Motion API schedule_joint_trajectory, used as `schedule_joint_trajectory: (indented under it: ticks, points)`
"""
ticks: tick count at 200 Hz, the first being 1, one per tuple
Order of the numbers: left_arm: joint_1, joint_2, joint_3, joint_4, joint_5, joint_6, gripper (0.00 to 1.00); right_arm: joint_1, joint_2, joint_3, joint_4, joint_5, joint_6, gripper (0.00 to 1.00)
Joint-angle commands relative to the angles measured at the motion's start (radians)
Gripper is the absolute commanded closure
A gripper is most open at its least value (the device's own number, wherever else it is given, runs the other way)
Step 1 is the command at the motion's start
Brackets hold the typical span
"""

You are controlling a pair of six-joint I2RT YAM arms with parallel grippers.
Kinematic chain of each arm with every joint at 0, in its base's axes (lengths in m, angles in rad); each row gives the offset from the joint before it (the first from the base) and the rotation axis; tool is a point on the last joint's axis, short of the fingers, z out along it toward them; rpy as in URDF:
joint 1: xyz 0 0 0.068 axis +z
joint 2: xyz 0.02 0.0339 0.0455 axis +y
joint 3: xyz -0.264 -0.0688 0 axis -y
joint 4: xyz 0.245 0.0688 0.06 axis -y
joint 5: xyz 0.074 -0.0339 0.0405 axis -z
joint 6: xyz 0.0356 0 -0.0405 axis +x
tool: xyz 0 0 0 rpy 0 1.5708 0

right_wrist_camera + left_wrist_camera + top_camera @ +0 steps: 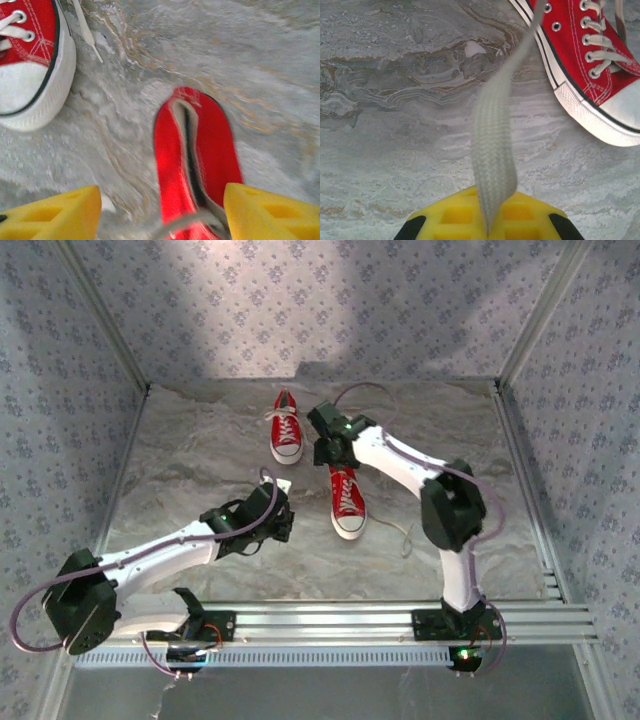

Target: Tie the shoes

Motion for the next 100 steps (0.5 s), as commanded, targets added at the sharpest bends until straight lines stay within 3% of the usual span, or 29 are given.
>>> schedule_joint_trajectory:
  ticks: [1,23,49,100]
  points:
    - [0.022,0.018,0.053,0.050,0.014,-0.038,1.00,0.008,-0.251,-0.177,-0.066,0.148,-0.011,0.38]
    - [0.057,0.037,0.066,0.144,0.063,-0.059,1.00,0.002,-0.493,-0.507,-0.113,0.180,0.146,0.50]
    - [0.102,0.093,0.117,0.227,0.154,-0.079,1.00,-0.012,-0.663,-0.750,-0.148,0.147,0.273,0.61]
    - [0.107,0.200,0.223,0.236,0.213,-0.048,1.00,-0.120,-0.644,-0.907,0.028,-0.014,0.232,0.65]
